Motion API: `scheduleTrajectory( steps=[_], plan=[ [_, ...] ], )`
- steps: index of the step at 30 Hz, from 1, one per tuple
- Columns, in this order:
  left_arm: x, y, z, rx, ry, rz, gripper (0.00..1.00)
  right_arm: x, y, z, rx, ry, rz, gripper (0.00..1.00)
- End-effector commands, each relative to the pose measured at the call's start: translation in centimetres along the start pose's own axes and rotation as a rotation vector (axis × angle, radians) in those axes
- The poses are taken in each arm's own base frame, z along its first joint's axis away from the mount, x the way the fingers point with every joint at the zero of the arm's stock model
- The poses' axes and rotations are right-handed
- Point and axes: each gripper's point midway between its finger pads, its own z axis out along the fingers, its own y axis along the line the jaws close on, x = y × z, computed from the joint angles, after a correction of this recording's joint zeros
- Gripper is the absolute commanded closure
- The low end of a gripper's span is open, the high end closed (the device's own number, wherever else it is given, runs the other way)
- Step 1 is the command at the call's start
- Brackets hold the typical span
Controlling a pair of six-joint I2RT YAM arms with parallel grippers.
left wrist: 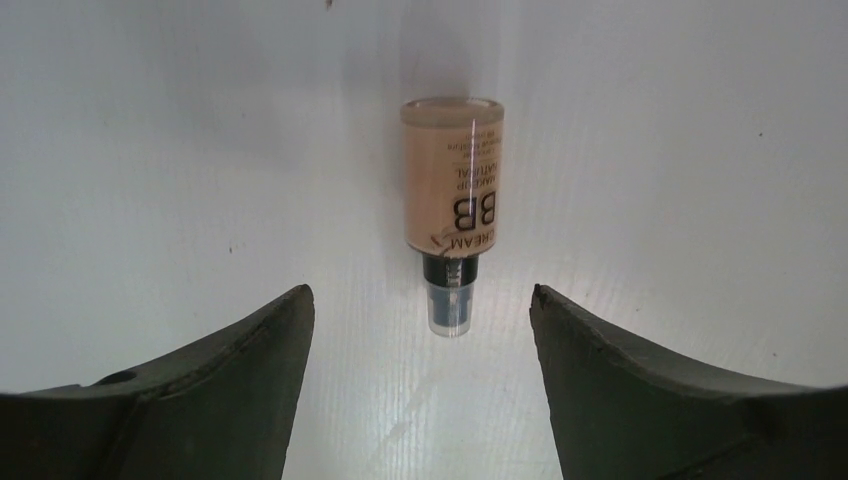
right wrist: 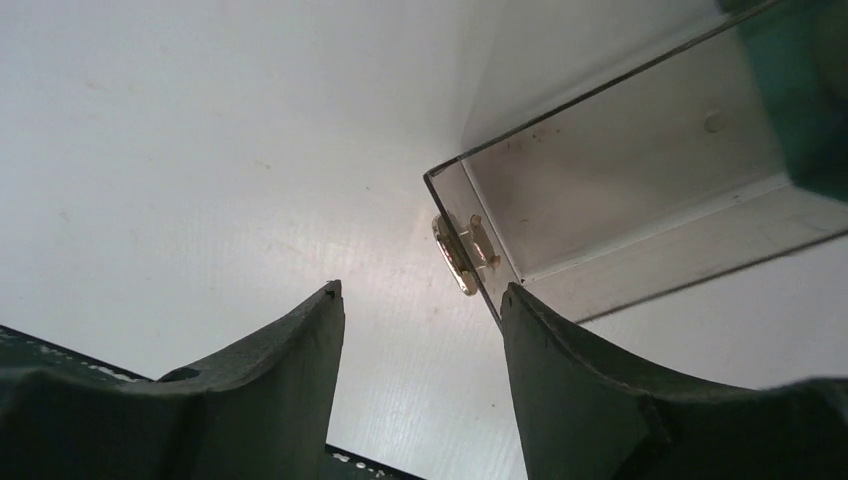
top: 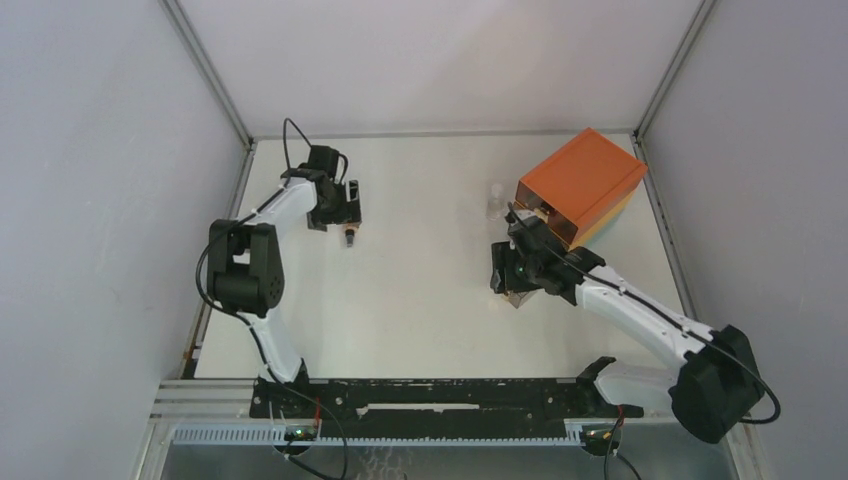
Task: Organize the makeup
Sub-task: Pick up the makeup from the center of the board.
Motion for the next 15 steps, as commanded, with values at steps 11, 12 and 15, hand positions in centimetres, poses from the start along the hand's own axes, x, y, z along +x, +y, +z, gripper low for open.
scheduleTrajectory(
  steps=[11,12,15],
  plan=[
    [-3.1,-0.7,3.7,0.011,0.054,0.138,0.31,-8.5,-0.8,-10.2,0.010,-0.381,0.070,0.33],
    [-3.4,-0.8,3.8,0.014,0.046,0.138,0.34,-8.4,-0.9,-10.2,0.013,-0.380,0.072,0.33],
    [-3.8,-1.2,3.9,0.028,0.045,0.144,0.46,-8.6,-0.9,-10.5,0.011,-0.392,0.074,0.33]
  ],
)
